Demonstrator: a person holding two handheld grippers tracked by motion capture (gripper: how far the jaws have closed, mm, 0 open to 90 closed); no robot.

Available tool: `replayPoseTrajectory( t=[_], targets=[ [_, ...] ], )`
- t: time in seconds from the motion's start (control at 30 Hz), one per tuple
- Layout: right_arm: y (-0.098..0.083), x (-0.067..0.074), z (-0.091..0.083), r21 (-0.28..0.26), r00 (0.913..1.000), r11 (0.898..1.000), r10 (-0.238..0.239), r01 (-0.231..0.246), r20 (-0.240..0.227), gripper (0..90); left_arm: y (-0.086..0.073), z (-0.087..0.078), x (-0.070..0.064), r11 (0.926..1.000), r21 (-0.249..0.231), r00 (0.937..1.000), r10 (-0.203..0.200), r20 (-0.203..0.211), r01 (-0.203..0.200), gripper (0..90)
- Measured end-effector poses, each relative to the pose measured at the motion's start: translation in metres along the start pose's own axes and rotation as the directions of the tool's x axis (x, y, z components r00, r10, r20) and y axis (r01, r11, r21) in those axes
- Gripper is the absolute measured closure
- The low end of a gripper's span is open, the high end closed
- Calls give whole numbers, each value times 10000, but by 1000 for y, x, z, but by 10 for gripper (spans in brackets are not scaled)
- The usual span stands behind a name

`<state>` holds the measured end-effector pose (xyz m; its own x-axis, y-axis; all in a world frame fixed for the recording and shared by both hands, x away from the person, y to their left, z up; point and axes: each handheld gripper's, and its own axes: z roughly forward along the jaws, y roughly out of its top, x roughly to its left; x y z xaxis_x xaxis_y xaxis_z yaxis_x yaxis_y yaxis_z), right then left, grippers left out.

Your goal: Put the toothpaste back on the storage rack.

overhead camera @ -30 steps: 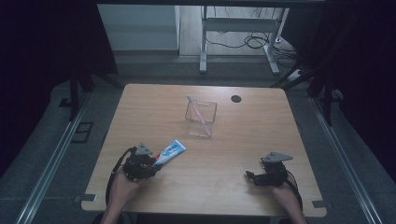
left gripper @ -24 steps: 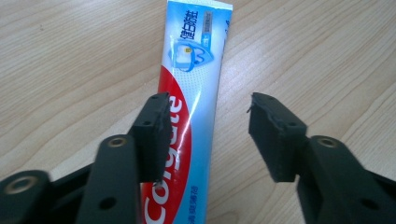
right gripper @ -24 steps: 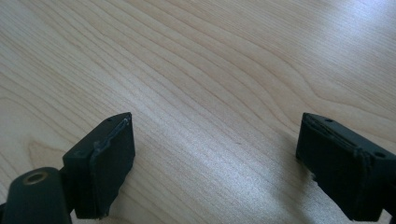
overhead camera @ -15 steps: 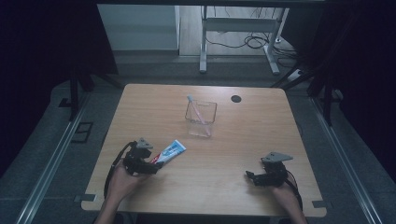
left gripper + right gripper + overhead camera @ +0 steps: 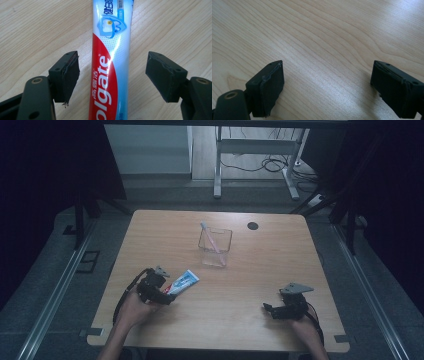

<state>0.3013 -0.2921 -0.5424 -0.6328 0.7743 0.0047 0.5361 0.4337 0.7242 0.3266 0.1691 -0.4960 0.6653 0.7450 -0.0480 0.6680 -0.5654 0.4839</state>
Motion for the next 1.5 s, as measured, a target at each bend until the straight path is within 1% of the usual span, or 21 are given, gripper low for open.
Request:
replayPoseTrajectory(
  t=[0.03, 0.07, 0.13, 0.2, 0.33, 0.53, 0.6, 0.73, 0.83, 0.9, 1.03, 1.13, 1.2, 1.3, 1.5],
  targets=[
    [0, 0, 0, 1, 10000, 10000, 0, 0, 0, 115, 1, 1, 1, 9999, 120, 10000, 92, 12, -92, 274],
    [0, 0, 0, 7, 10000, 10000, 1, -1, -6, 115, 3, 2, 0, 9999, 114, 10000, 23, 13, -23, 274],
    [0, 0, 0, 11, 10000, 10000, 5, -5, -9, 115, 6, 4, 1, 9996, 259, 9999, 127, 78, -129, 310],
    [0, 0, 0, 8, 10000, 10000, 10, -10, -2, 114, 8, 7, 2, 9992, 351, 9998, 186, 97, -190, 314],
    [0, 0, 0, 8, 10000, 10000, 11, -11, -2, 114, 14, 11, 4, 9972, 691, 9992, 279, 296, -298, 331],
    [0, 0, 0, 12, 10000, 10000, -8, 8, -3, 115, 22, 18, 4, 9912, 1244, 9982, 391, 461, -445, 349],
    [0, 0, 0, 12, 10000, 10000, -13, 13, -7, 115, 24, 20, 4, 9881, 1455, 9980, 433, 461, -496, 352],
    [0, 0, 0, 6, 10000, 10000, -15, 15, 1, 115, 26, 25, 5, 9838, 1718, 9979, 437, 488, -515, 383],
    [0, 0, 0, 7, 10000, 10000, -16, 16, 1, 115, 26, 27, 5, 9803, 1914, 9981, 412, 465, -494, 428],
    [0, 0, 0, 5, 10000, 10000, -15, 15, 1, 115, 26, 27, 5, 9797, 1941, 9983, 431, 391, -499, 460],
    [0, 0, 0, 7, 10000, 10000, -15, 15, 2, 115, 27, 27, 6, 9780, 2025, 9981, 433, 428, -511, 491],
    [0, 0, 0, 11, 10000, 10000, -17, 17, -5, 115, 28, 26, 7, 9770, 2082, 9983, 386, 446, -470, 531],
    [0, 0, 0, 12, 10000, 10000, -19, 19, -6, 115, 29, 24, 7, 9782, 2029, 9982, 341, 503, -436, 593],
    [0, 0, 0, 7, 10000, 10000, -15, 15, 3, 115, 29, 22, 8, 9802, 1950, 9983, 227, 540, -328, 656],
    [0, 0, 0, 10, 10000, 10000, -18, 18, -2, 115, 26, 18, 10, 9862, 1638, 9977, 156, 655, -262, 720]
  ],
)
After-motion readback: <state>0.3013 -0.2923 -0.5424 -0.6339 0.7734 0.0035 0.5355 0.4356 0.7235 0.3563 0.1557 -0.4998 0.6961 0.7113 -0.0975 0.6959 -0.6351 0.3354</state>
